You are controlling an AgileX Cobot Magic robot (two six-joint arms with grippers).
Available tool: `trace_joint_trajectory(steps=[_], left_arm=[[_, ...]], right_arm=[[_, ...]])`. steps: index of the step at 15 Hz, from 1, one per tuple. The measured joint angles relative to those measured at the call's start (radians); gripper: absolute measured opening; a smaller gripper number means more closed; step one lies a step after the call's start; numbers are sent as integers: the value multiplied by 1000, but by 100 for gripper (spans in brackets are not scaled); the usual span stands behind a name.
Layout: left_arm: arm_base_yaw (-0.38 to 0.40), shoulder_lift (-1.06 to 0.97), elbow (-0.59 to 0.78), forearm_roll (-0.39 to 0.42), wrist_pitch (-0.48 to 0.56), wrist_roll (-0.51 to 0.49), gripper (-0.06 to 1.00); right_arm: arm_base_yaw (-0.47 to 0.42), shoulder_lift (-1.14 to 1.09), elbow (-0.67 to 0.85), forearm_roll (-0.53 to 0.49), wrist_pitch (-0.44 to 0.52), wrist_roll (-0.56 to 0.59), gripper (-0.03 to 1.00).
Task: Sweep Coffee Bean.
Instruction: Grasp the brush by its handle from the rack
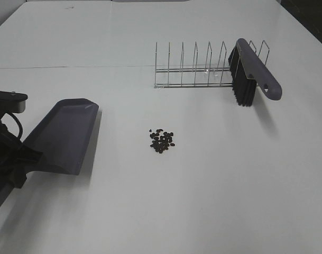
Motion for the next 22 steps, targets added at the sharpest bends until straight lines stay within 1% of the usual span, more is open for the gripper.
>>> trace_joint_trajectory(steps=[4, 5, 7, 10, 11, 15, 16, 18, 22], left_arm=[[0, 0, 0, 0, -2, 0, 31], [0, 0, 0, 0, 1, 0, 31], [0, 0, 0, 0, 13, 0, 31], [0, 0, 0, 0, 13, 0, 31], [0, 0, 0, 0, 13, 0, 31], [0, 0, 0, -11, 9, 0, 31], [0, 0, 0, -14, 7, 0, 31], [0, 0, 0, -14, 5, 0, 31], [0, 0, 0, -15, -6, 0, 31]], right_arm=[[0, 502, -360, 18, -1, 1, 84], [0, 661, -485, 18, -2, 2, 84], [0, 892, -668, 18, -3, 2, 84], [0, 1164, -880, 18, -3, 2, 84], [0, 1206, -914, 18, -3, 2, 84], [0, 1475, -1153, 18, -3, 2, 82], [0, 1563, -1253, 18, -3, 2, 82], [0, 1614, -1309, 33, -3, 2, 80], [0, 1656, -1322, 53, -4, 2, 77]])
